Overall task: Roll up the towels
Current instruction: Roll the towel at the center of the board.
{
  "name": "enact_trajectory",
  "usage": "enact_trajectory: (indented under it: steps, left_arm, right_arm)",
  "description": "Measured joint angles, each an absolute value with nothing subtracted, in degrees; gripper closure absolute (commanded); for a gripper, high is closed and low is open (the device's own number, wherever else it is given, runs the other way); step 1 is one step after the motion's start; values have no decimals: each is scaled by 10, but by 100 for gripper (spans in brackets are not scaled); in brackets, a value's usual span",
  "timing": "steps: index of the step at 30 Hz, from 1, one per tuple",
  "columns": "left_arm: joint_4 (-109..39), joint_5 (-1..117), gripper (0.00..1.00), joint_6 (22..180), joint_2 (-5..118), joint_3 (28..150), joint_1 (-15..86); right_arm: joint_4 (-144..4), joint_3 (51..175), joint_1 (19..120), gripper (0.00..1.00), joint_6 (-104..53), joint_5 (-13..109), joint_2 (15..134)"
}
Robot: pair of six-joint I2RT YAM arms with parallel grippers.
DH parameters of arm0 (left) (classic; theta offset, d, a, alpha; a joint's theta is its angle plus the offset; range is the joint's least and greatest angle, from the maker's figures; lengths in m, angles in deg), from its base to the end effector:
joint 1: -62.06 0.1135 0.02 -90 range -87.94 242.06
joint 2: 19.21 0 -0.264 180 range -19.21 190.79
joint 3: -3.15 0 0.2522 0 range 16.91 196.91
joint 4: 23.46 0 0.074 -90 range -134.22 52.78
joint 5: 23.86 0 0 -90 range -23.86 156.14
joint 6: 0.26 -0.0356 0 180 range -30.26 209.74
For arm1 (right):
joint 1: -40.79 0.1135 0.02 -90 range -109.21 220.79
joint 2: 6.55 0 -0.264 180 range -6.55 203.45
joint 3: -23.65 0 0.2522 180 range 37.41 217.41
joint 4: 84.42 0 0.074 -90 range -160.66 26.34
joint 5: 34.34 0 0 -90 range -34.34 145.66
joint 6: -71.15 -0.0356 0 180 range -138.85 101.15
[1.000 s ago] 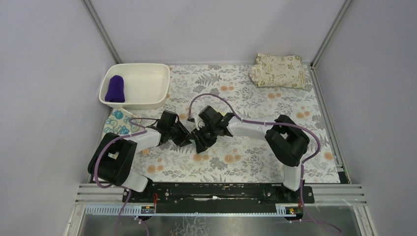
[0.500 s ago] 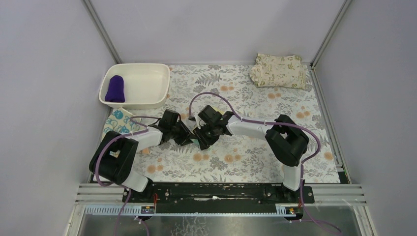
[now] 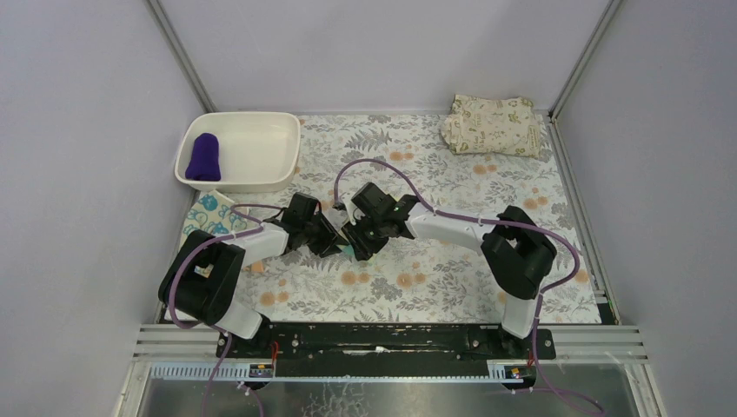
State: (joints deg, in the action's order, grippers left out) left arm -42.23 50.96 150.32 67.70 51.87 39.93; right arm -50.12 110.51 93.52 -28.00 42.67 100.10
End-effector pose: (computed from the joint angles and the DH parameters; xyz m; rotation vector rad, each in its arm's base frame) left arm 0.2402 -0.1077 0.1304 -0.8071 2.6463 -0.8182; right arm 0.2339 0.3205 0.1930 -1.0671 2.4077 0.6954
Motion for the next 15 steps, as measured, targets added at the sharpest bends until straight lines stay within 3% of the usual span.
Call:
enact_trajectory:
  steps: [15]
  left_arm:
    - [-435, 518, 68, 1503, 679, 526, 396]
  right_arm:
    - [-504, 1105, 956, 59, -262, 433, 982]
